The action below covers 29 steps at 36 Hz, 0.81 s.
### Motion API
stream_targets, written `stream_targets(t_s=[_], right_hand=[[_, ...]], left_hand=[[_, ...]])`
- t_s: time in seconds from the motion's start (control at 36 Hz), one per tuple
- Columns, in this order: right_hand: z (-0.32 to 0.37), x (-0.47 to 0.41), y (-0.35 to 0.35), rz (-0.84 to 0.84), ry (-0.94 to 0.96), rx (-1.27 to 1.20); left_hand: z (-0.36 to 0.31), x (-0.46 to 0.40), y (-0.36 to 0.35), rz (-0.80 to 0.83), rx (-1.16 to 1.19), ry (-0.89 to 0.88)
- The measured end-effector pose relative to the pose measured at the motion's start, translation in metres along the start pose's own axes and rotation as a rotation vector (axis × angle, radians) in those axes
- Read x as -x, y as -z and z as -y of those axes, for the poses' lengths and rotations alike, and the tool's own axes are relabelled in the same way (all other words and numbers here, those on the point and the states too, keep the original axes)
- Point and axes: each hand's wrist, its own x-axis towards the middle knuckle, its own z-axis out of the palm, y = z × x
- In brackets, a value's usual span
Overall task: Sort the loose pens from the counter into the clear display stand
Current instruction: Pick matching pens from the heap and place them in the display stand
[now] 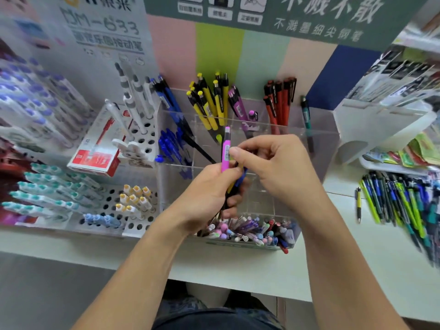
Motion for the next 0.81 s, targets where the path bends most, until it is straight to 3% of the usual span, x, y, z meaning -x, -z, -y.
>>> stream_targets(t_s=[0.14, 0.28, 0.36, 0.44, 0.5, 0.67, 0.81], right_hand=[[0.007, -0.011, 0.001, 0.057, 0.021, -0.2], [0.025, -0.016, -0.004, -0.004, 0.051, -0.461], [0.041, -0.019, 0.006, -0.226, 0.237, -0.446], [0.057, -0.03, 0.022, -0.513, 0.511, -0.228], [0.063, -0.044, 0.023, -0.57, 0.593, -0.071], [0.051, -0.089, -0.008, -0.25, 0.434, 0.231], [0.041, -0.098, -0.02, -0.197, 0.425, 0.385]], left_hand=[[0.001, 0.001, 0.01, -0.03, 0.099, -0.054], [-0.013, 0.0, 0.016, -0.247, 0.276, -0.187], [-0.019, 0.002, 0.021, -0.296, 0.364, -0.252], [-0.019, 0.005, 0.03, -0.299, 0.275, -0.229], [-0.017, 0.006, 0.035, -0.282, 0.221, -0.206], [-0.016, 0.011, 0.041, -0.158, 0.402, -0.092], [-0.012, 0.015, 0.045, -0.128, 0.404, -0.113]])
